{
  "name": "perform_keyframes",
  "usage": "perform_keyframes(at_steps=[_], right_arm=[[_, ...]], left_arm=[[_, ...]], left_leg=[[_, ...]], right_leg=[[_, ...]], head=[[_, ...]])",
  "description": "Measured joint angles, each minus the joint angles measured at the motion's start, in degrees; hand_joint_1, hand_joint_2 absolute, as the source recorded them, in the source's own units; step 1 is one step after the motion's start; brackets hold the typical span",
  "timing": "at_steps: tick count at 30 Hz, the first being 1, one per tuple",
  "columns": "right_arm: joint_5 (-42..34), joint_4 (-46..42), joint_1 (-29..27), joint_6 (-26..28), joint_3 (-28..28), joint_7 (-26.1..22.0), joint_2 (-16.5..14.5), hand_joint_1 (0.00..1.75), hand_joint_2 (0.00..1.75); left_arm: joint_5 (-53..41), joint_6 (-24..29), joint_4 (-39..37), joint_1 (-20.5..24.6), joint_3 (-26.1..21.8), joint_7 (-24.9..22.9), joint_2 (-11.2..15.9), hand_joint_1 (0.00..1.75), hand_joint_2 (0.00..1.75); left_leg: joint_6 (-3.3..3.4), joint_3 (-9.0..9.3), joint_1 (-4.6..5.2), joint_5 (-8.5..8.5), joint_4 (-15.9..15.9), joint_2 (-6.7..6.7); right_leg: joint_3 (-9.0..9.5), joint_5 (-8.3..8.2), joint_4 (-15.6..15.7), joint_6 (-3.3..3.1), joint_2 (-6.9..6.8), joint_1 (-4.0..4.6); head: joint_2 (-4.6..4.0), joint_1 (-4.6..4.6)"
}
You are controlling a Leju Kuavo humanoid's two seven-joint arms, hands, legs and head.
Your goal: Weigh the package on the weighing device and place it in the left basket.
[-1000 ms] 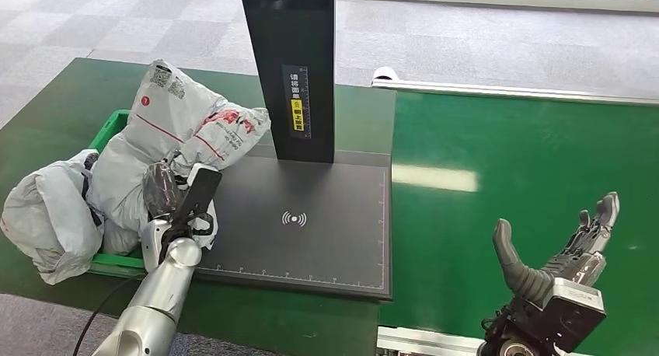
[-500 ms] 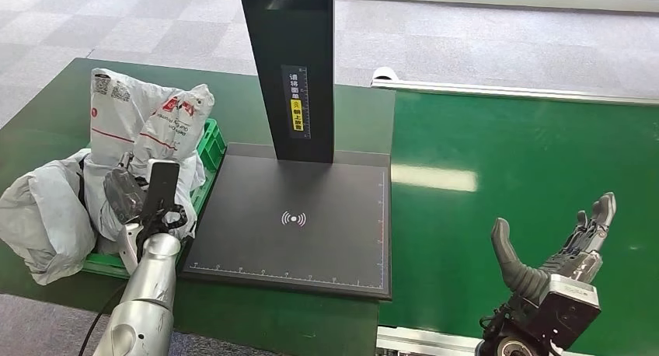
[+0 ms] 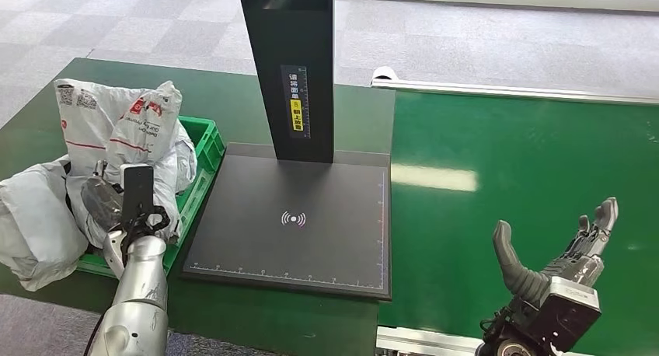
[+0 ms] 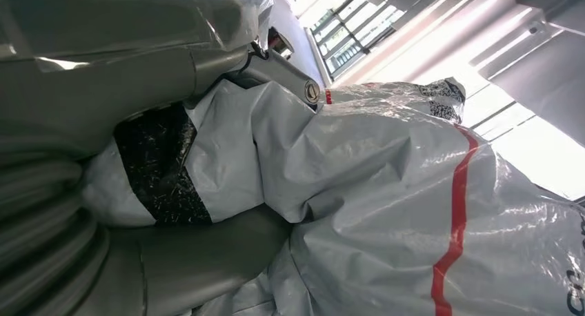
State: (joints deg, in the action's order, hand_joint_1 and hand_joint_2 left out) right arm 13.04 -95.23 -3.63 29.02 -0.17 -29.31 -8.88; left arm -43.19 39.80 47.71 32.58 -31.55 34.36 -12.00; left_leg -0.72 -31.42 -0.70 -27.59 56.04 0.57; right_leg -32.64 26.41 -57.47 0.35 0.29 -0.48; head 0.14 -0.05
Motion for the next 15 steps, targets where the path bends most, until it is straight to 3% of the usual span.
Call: perform_keyframes(at_steps=[2, 4, 5, 8, 9, 15], right_arm=[[-0.01, 0.00, -0.14, 0.19, -0.01, 0.00, -0.02, 0.00, 1.75], [0.01, 0.00, -0.26, 0.28, -0.02, 0.00, -0.05, 0.00, 1.75], [0.05, 0.00, -0.31, 0.31, -0.02, 0.01, -0.07, 0.00, 1.75], [0.26, 0.00, -0.39, 0.40, -0.02, 0.08, -0.14, 0.00, 1.75], [0.31, 0.00, -0.41, 0.43, -0.02, 0.13, -0.15, 0.00, 1.75], [0.58, 0.00, -0.67, 0.89, -0.02, 0.44, -0.25, 0.00, 1.75]], left_arm=[[-1.80, 0.00, 0.38, 0.08, -0.96, -0.99, -0.13, 1.49, 1.75], [-3.98, 0.00, 0.82, 0.24, -2.23, -1.79, -0.42, 1.59, 1.75], [-4.97, 0.00, 1.05, 0.37, -3.01, -1.90, -0.62, 1.37, 1.75], [-6.61, 0.00, 1.58, 1.02, -6.04, -0.68, -1.39, 0.19, 1.75], [-6.59, 0.00, 1.71, 1.28, -7.11, 0.01, -1.66, 0.00, 1.75], [0.88, 0.00, 2.33, 1.84, -9.49, 3.74, -2.57, 0.00, 1.75]], left_leg=[[0.00, 0.00, 0.00, 0.00, 0.00, 0.00], [0.00, 0.00, 0.00, 0.00, 0.00, 0.01], [0.00, 0.00, 0.00, 0.00, 0.00, 0.01], [0.00, 0.01, 0.00, 0.00, 0.00, 0.02], [0.00, 0.01, 0.00, 0.00, 0.00, 0.02], [0.00, 0.00, 0.00, 0.00, 0.00, -0.02]], right_leg=[[0.00, 0.00, 0.00, 0.00, 0.00, 0.00], [0.01, 0.00, 0.00, 0.00, 0.00, 0.00], [0.01, 0.00, 0.00, 0.00, 0.00, 0.00], [0.00, 0.00, 0.00, 0.00, 0.01, 0.00], [0.00, 0.00, 0.00, 0.00, 0.01, 0.00], [-0.01, 0.00, 0.00, 0.00, 0.00, 0.00]], head=[[-0.01, 0.01], [-0.01, 0.01], [-0.01, 0.01], [-0.01, 0.01], [-0.01, 0.01], [-0.01, 0.00]])
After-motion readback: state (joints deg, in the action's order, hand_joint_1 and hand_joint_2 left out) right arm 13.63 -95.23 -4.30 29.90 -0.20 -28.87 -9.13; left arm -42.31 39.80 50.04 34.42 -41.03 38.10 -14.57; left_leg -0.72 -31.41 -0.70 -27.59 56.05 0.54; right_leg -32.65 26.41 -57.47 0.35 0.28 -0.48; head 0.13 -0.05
